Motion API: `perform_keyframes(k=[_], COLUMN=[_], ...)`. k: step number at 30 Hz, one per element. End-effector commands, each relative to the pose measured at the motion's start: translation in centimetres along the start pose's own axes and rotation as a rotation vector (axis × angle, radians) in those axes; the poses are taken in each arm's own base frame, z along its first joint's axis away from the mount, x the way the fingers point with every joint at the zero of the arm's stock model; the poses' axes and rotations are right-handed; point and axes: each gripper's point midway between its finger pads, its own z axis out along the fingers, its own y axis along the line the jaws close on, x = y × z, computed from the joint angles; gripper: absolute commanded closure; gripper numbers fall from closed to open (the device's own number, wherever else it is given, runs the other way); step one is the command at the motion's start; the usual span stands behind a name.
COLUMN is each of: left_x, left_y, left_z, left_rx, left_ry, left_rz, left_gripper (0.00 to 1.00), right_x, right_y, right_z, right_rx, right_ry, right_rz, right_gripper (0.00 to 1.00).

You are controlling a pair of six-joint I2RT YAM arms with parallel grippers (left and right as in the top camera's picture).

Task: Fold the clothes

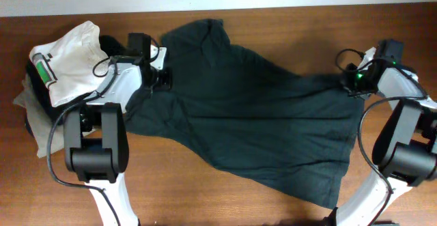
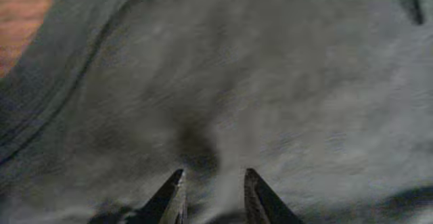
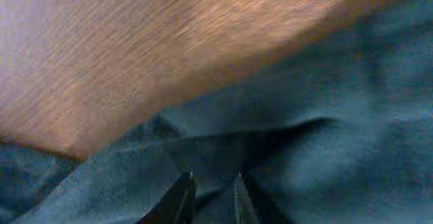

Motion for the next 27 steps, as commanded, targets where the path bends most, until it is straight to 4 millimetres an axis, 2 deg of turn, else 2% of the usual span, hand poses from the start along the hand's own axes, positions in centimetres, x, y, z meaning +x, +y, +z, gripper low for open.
perform_keyframes(k=[1,2,4,5,7,8,9,10,11,12,13,14,15,16,17,18,20,21,23,24,25,26,27], left_x=[-1.6,-1.5,-1.4,-1.3,-1.3,-1.3,-1.3,-1.3,-1.3,-1.4,-1.5,-1.5,-1.5,-1.5,-1.5,-1.5,-1.5,-1.5,-1.6,-1.6,-1.6,-1.6,-1.6], left_y=[-2.4,-2.5,-2.5,-2.5,-2.5,-2.5,-2.5,-2.5,-2.5,-2.6,-2.6,-2.6,-2.6,-2.6,-2.6,-2.6,-2.6,-2.6,-2.6,-2.6,-2.6,-2.6,-2.6], left_z=[-1.5,-1.5,-1.5,-1.5,-1.5,-1.5,-1.5,-1.5,-1.5,-1.5,-1.7,-1.7,-1.7,-1.7,-1.7,-1.7,-1.7,-1.7,-1.7,-1.7,-1.7,-1.7,-1.7], left_rx=[0.026,0.027,0.028,0.028,0.028,0.028,0.028,0.028,0.028,0.028,0.028,0.028,0.028,0.028,0.028,0.028,0.028,0.028,0.028,0.028,0.028,0.028,0.028], left_ry=[-0.048,-0.046,-0.04,-0.036,-0.036,-0.036,-0.036,-0.036,-0.037,-0.039,-0.043,-0.044,-0.043,-0.045,-0.044,-0.044,-0.044,-0.044,-0.046,-0.047,-0.047,-0.047,-0.047], left_rz=[0.104,0.11,0.108,0.107,0.107,0.107,0.107,0.107,0.107,0.107,0.108,0.109,0.109,0.113,0.113,0.113,0.113,0.113,0.114,0.114,0.114,0.114,0.114], left_gripper=[0.69,0.67,0.67,0.63,0.52,0.47,0.44,0.43,0.39,0.33,0.3,0.28,0.27,0.23,0.23,0.23,0.23,0.23,0.22,0.22,0.22,0.22,0.22], right_x=[1.4,2.2,2.5,0.8,-4.2,-6.7,-9.7,-11.3,-12.7,-12.7,-11.7,-9.9,-7.0,-4.4,-2.4,-1.4,2.5,4.9,6.9,7.9,9.1,9.4,8.5], right_y=[0.5,-0.2,-1.1,-0.7,1.6,2.9,5.2,7.4,10.1,11.4,11.8,10.8,7.6,3.9,1.1,0.0,-3.2,-5.2,-6.6,-7.1,-7.8,-8.3,-9.8], right_z=[3.5,5.4,7.7,8.2,6.6,5.3,2.9,0.4,-4.2,-8.2,-10.9,-12.5,-12.7,-12.0,-10.8,-10.0,-6.6,-4.6,-2.7,-1.7,-0.5,-0.1,-0.4], right_rx=[-0.016,-0.009,-0.006,-0.029,-0.096,-0.132,-0.185,-0.246,-0.29,-0.278,-0.257,-0.173,-0.006,0.176,0.294,0.328,0.356,0.369,0.372,0.373,0.374,0.383,0.445], right_ry=[0.05,0.076,0.079,0.01,-0.112,-0.164,-0.208,-0.216,-0.225,-0.217,-0.181,-0.117,-0.008,0.093,0.172,0.206,0.319,0.367,0.384,0.391,0.392,0.384,0.347], right_rz=[-0.009,0.028,0.088,0.12,0.113,0.09,0.056,0.014,-0.074,-0.131,-0.153,-0.118,-0.06,-0.026,-0.013,-0.005,0.043,0.069,0.076,0.075,0.075,0.077,0.074], right_gripper=[0.76,0.82,0.85,0.86,0.86,0.86,0.86,0.86,0.81,0.72,0.68,0.64,0.58,0.57,0.57,0.59,0.57,0.44,0.42,0.45,0.64,0.82,0.9])
